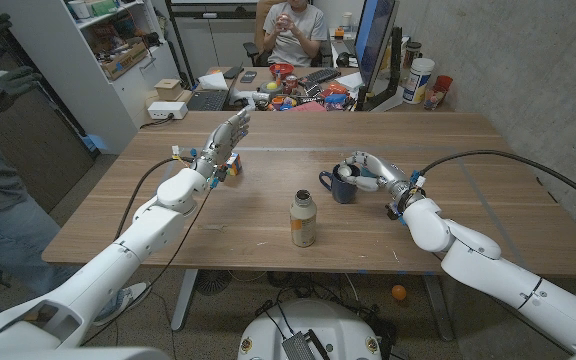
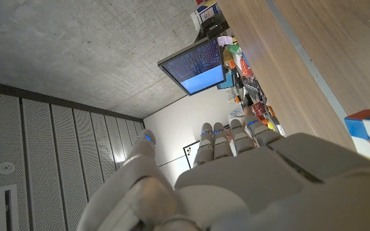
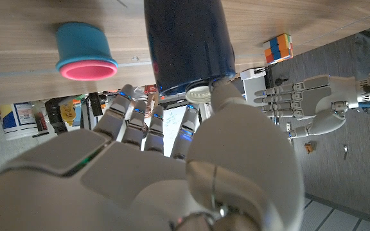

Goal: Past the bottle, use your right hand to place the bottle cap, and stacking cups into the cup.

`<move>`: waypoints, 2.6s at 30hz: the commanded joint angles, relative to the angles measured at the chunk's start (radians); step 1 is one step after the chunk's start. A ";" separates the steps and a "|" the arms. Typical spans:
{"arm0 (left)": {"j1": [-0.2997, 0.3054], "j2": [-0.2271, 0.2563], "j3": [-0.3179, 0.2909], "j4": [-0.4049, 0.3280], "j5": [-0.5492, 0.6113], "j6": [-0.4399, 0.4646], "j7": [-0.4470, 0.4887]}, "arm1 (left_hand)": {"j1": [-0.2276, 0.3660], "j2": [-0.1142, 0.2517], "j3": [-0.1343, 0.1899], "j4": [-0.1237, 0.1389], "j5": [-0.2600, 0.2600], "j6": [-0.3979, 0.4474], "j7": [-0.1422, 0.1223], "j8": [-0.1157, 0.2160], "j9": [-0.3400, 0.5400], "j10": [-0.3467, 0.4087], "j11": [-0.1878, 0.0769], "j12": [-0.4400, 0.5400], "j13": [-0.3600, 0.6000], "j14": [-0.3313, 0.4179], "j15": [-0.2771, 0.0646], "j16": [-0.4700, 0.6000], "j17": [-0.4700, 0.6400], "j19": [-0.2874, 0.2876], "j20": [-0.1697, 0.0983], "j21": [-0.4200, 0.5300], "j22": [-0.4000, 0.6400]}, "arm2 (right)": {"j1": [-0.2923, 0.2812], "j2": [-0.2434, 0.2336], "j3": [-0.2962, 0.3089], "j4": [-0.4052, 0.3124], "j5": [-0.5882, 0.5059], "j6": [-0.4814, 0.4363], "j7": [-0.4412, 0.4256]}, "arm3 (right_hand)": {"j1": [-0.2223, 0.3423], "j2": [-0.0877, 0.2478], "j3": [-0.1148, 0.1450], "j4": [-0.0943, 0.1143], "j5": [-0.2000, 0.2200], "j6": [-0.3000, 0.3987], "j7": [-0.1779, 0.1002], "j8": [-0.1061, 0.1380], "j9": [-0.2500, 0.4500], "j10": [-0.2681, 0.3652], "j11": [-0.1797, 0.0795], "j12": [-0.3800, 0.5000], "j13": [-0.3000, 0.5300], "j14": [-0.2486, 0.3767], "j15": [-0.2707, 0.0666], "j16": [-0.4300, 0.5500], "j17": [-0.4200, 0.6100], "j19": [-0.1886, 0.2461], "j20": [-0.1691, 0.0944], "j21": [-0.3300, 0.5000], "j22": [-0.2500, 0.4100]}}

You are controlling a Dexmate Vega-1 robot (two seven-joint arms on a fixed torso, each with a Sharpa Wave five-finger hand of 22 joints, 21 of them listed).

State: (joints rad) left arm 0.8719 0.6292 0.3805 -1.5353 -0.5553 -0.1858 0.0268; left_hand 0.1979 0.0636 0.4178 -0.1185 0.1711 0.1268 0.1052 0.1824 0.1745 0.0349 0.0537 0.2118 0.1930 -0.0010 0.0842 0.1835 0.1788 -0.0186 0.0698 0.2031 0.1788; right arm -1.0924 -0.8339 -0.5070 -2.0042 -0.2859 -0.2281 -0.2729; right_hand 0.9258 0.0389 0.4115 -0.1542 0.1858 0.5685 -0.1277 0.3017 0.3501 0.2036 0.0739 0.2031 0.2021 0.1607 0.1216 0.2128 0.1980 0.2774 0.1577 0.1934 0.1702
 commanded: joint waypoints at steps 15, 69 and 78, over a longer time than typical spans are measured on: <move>0.007 0.004 -0.001 -0.015 -0.001 0.009 0.004 | 0.000 0.011 0.002 -0.007 0.006 0.011 0.003 0.007 0.005 0.003 0.003 -0.001 0.005 0.006 0.010 0.006 0.004 -0.001 0.010 -0.001 0.004 | 0.002 -0.007 0.000 0.008 0.013 0.033 -0.025 | -0.007 -0.034 -0.007 0.000 -0.001 -0.089 -0.008 -0.057 -0.021 -0.015 -0.005 -0.003 0.006 -0.005 0.014 -0.006 0.006 -0.002 0.025 -0.003 0.001; 0.065 0.097 -0.061 0.026 -0.043 -0.094 -0.132 | 0.016 0.029 0.016 -0.011 0.004 -0.013 -0.021 0.001 0.006 0.007 -0.010 0.000 0.004 0.012 -0.001 0.006 0.003 0.000 0.014 0.000 0.004 | 0.000 0.189 0.089 0.152 0.208 0.396 -0.165 | -0.432 -0.033 -0.181 0.207 0.039 -0.212 0.061 -0.123 -0.075 0.081 0.020 0.008 0.009 0.054 -0.036 0.013 0.026 -0.001 -0.081 0.004 0.005; 0.069 0.131 -0.082 0.048 -0.034 -0.158 -0.183 | 0.016 0.027 0.016 -0.012 0.003 -0.008 -0.022 0.003 0.006 0.009 -0.015 0.001 0.004 0.012 -0.004 0.006 0.003 -0.002 0.013 -0.001 0.004 | 0.037 0.260 0.069 0.185 0.178 0.433 -0.212 | -0.480 -0.033 -0.200 0.228 0.040 -0.245 0.091 -0.122 -0.086 0.082 0.041 0.006 0.007 0.056 -0.040 0.013 0.027 0.026 -0.081 0.013 0.005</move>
State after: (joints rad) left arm 0.9376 0.7218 0.3217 -1.5093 -0.5939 -0.2832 -0.1002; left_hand 0.2113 0.0872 0.4289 -0.1295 0.1711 0.1122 0.0874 0.1817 0.1745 0.0404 0.0482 0.2119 0.1930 0.0114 0.0817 0.1835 0.1788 -0.0184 0.0809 0.2030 0.1788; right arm -1.0893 -0.6448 -0.4271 -1.8528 -0.1021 0.1586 -0.4473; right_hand 0.4577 0.0054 0.2131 0.0670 0.2192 0.3308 -0.0417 0.1809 0.2648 0.2816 0.1036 0.2089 0.2091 0.2140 0.0819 0.2282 0.2211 0.2870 0.0769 0.2011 0.1698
